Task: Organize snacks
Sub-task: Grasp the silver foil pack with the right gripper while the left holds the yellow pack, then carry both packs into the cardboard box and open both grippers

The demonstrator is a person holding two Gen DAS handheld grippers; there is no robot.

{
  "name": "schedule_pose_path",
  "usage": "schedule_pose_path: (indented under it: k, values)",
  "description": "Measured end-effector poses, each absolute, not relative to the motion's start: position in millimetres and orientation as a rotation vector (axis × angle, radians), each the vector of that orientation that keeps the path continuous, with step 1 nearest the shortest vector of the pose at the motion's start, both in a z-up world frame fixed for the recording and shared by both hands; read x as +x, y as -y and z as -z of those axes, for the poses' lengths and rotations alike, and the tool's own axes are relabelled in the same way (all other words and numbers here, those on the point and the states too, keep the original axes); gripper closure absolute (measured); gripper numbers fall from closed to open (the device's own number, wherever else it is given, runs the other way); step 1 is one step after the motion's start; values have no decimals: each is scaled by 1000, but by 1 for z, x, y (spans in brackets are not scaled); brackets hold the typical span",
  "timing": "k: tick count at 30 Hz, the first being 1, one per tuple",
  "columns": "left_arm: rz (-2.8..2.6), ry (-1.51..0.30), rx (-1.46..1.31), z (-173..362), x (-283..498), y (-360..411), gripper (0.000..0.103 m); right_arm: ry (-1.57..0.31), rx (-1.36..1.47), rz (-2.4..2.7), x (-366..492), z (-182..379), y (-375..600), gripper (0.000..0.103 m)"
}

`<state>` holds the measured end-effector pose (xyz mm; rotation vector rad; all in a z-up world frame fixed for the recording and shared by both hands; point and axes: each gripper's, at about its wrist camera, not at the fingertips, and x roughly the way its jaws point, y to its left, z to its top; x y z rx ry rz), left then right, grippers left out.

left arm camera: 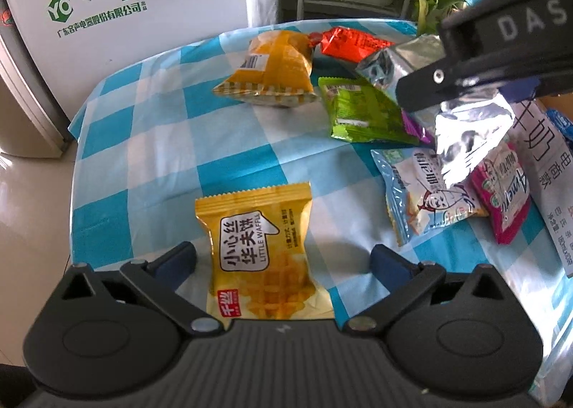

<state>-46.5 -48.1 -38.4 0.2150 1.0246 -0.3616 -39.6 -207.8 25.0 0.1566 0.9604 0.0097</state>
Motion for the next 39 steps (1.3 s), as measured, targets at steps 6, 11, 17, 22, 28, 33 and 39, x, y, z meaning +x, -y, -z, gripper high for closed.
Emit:
schedule_pose_path:
  k: [6,11,17,22,28,33,39]
  values:
    - [365,-1018,215,38,-49,47,0,-949,202,-16,-44,-29,213,36]
    - [380,-1024,218,36,-47,45,2,-932,232,-8,-47,-34,219,36]
    - [352,-1019,184,30,-43,38,20,-909,248,-1,-50,-39,224,36]
    - [356,-997,156,24,-41,30,51,-910,254,10,-50,-39,225,36]
    - [362,-1003,97,22,-39,26,54,-902,256,6,-51,-40,226,36]
    - [347,-984,70,17,-39,24,54,-902,252,-3,-51,-39,223,36]
    - [320,-973,38,13,-38,22,54,-913,232,-24,-53,-37,220,36]
